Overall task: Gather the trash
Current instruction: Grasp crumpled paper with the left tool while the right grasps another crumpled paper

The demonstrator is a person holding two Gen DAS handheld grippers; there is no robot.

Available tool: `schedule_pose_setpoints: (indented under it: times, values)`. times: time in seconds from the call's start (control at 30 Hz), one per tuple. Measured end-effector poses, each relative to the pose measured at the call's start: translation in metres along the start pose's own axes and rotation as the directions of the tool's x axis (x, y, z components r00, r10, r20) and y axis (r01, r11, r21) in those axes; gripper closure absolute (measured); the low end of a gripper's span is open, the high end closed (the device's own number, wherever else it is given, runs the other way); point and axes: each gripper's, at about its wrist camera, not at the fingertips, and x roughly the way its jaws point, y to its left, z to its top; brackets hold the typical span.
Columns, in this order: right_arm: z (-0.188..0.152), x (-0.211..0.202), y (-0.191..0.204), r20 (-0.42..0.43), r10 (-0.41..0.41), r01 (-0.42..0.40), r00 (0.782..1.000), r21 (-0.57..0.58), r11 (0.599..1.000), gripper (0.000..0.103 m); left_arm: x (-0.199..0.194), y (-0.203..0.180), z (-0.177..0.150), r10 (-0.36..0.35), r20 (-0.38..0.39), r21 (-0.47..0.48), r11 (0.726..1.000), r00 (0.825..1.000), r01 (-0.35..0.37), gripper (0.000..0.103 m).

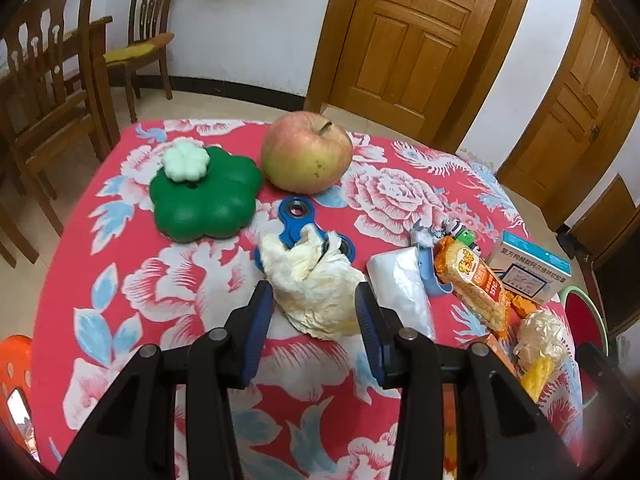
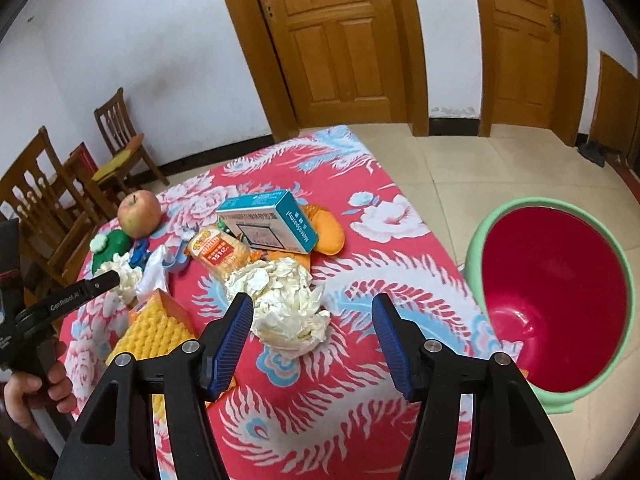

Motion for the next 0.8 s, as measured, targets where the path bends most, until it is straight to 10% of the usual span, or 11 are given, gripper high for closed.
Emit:
schedule_pose_setpoints:
  times: [0.8]
  values:
    - [-0.008, 0.032, 0.008, -0.058, 0.077, -0.078, 0.995, -0.002, 0.997, 0.04, 0.018, 0.0, -0.003, -0.048, -0.008, -0.009, 0.999, 0.999, 0.048, 0.07]
